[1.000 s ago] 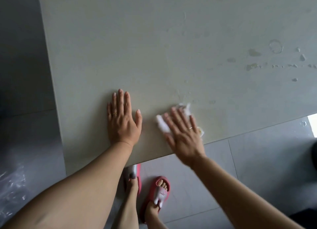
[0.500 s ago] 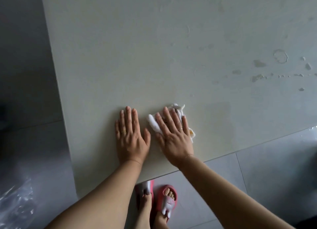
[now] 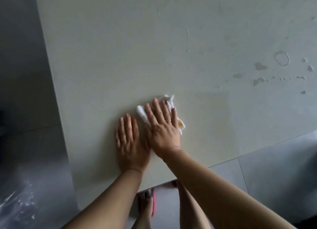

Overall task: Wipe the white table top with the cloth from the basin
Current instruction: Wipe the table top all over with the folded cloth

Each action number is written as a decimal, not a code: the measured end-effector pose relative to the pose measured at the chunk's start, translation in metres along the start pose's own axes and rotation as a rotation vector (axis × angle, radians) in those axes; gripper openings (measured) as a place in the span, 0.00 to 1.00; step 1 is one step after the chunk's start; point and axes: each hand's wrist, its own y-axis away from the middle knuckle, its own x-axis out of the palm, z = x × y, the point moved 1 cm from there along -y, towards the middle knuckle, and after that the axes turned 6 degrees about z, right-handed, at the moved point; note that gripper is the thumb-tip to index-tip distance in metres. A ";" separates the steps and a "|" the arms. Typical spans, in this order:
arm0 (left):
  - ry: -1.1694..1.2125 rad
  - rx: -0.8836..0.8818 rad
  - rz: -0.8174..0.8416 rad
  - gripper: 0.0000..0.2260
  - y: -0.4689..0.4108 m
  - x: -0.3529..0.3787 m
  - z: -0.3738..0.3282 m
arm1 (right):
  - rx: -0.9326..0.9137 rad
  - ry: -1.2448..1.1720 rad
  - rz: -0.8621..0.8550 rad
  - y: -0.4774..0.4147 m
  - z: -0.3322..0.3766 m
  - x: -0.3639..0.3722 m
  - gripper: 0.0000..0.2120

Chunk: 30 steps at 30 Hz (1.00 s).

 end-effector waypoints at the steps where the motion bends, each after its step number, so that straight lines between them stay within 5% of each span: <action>1: -0.001 0.004 -0.004 0.27 0.000 0.000 0.000 | -0.111 0.028 0.022 -0.001 -0.007 -0.002 0.29; 4: 0.028 0.016 0.017 0.28 -0.001 -0.003 0.003 | -0.230 0.122 0.028 -0.018 -0.067 -0.022 0.27; 8: 0.098 0.021 0.013 0.29 -0.005 -0.012 0.003 | 0.153 0.074 -0.057 -0.045 -0.136 -0.054 0.27; 12: 0.175 -0.046 -0.038 0.28 -0.041 -0.029 -0.017 | 0.503 -0.064 -0.096 -0.066 -0.102 -0.048 0.30; 16: 0.235 -0.096 -0.106 0.28 -0.100 -0.044 -0.041 | 0.046 0.013 0.004 -0.058 -0.025 -0.027 0.28; 20: 0.208 -0.115 -0.110 0.28 -0.145 -0.047 -0.045 | -0.324 0.132 0.046 -0.076 -0.068 -0.044 0.26; 27: 0.106 -0.134 -0.070 0.29 -0.156 -0.027 -0.041 | 0.330 0.022 -0.072 -0.124 -0.147 -0.079 0.28; 30: 0.095 -0.138 -0.074 0.29 -0.157 -0.028 -0.041 | 0.190 0.003 -0.070 -0.118 -0.094 -0.062 0.29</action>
